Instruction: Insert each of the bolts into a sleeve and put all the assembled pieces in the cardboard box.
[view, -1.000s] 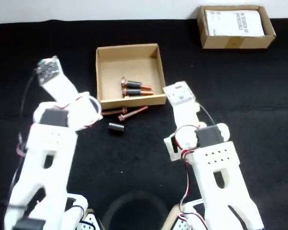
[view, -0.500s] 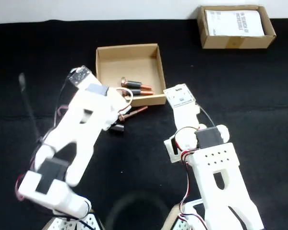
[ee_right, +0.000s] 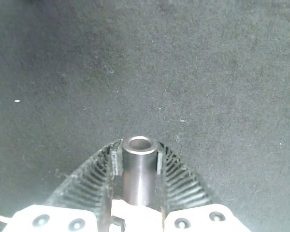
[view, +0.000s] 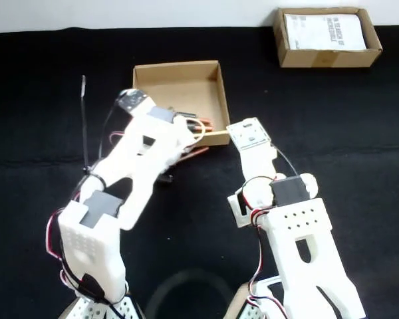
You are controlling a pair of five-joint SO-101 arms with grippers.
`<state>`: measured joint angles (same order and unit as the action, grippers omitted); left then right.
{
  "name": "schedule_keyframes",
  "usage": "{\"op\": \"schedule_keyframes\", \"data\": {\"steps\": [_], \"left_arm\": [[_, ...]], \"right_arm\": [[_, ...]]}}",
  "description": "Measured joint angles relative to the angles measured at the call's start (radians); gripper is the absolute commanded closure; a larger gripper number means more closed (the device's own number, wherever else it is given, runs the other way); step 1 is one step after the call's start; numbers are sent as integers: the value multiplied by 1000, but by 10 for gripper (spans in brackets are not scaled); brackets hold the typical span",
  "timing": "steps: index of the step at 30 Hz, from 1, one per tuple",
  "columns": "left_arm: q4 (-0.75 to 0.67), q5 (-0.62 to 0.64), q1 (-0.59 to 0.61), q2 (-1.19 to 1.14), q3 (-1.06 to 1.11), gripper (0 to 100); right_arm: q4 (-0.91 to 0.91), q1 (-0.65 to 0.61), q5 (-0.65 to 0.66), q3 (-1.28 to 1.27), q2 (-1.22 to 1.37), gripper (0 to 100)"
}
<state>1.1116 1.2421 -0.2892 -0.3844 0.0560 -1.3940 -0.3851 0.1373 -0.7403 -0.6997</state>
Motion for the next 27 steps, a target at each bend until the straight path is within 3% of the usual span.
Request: {"op": "schedule_keyframes", "data": {"steps": [8, 13, 21, 27], "left_arm": [[3, 8, -97, -9, -21, 815], [3, 8, -94, -11, -37, 815], [143, 8, -100, -8, -176, 815], [155, 8, -143, -8, -198, 815]], "right_arm": [[-3, 0, 0, 0, 0, 992], [-3, 0, 0, -20, 0, 992], [-3, 0, 0, -28, 0, 992], [-3, 0, 0, -28, 0, 992]]}}
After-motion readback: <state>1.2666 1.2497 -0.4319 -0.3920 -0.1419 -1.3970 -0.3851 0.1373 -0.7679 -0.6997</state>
